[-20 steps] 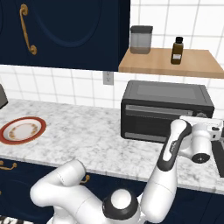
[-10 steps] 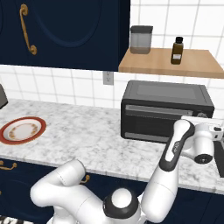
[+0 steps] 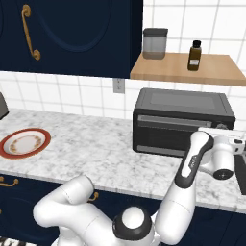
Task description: Pick up the kebab skewer and baguette bread, and place them inside the toaster oven. Close the toaster oven door and start by setting the timer.
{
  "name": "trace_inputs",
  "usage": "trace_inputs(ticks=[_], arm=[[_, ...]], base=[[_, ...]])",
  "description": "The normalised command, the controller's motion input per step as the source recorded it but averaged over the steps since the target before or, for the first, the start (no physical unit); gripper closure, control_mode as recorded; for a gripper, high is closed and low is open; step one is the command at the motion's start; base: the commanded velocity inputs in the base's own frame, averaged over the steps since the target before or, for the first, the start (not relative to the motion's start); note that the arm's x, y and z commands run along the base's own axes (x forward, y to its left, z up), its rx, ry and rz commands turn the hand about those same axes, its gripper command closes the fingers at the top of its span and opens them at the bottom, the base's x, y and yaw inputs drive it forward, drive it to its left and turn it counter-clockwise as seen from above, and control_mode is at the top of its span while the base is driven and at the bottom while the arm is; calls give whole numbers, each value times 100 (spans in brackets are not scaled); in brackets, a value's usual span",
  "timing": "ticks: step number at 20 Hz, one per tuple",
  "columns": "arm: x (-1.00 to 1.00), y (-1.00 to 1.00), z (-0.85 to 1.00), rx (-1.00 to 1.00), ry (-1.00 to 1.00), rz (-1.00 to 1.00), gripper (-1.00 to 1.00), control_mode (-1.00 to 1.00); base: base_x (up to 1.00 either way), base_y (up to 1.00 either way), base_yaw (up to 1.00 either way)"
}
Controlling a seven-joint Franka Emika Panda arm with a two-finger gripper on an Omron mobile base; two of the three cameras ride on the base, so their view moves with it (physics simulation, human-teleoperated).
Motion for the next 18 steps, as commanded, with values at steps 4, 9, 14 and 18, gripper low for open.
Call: trace_inputs(ticks=[4, 9, 14, 18], arm=[[5, 23, -9, 2, 5, 0, 100, -100], [2, 21, -7, 14, 10, 0, 100, -100], [0, 12, -8, 15, 5, 0, 100, -100], [0, 0, -12, 11, 0, 0, 100, -100]], base=[[0, 0, 0], [0, 0, 0], [0, 0, 0], [0, 0, 0]])
